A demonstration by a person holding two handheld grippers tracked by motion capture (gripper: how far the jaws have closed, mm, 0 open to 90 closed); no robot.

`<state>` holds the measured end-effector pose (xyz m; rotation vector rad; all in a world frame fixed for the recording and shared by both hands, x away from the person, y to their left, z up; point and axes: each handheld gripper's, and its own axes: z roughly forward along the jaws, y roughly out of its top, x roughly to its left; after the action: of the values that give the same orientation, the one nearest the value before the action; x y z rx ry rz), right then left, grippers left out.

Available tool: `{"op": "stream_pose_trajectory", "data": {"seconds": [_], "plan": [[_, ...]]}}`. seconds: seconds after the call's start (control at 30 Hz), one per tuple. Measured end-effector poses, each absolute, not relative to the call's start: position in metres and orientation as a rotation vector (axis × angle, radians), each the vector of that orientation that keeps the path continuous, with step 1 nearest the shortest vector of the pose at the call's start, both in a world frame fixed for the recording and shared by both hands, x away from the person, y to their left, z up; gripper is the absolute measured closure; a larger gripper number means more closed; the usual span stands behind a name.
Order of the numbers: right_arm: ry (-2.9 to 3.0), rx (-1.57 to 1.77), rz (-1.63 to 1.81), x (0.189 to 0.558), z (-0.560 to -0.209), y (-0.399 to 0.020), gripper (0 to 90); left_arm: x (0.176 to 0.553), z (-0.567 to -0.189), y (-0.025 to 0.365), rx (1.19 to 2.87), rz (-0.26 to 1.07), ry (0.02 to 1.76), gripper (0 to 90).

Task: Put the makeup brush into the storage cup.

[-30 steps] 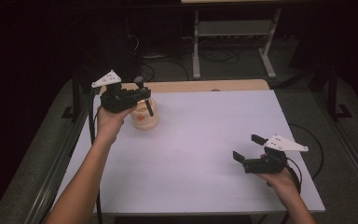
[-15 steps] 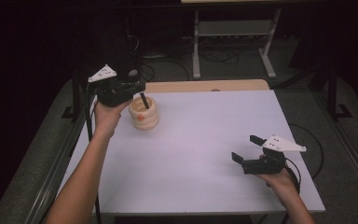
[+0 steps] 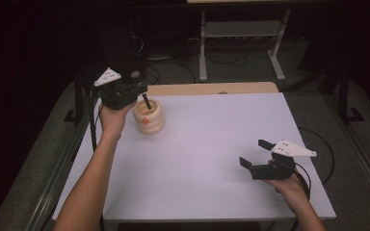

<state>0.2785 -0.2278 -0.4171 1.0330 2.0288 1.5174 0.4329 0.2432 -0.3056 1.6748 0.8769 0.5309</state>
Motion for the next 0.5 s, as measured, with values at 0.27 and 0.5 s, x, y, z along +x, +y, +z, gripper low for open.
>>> {"op": "stream_pose_trajectory", "data": {"seconds": [0.27, 0.5], "plan": [[2.031, 1.037, 1.514, 0.278, -0.417, -0.228, 1.8, 0.438, -0.319, 0.251, 1.673, 0.552, 0.938, 77.5], [2.031, 1.04, 1.512, 0.278, -0.417, -0.228, 1.8, 0.442, -0.332, 0.258, 1.684, 0.554, 0.977, 77.4]]}}
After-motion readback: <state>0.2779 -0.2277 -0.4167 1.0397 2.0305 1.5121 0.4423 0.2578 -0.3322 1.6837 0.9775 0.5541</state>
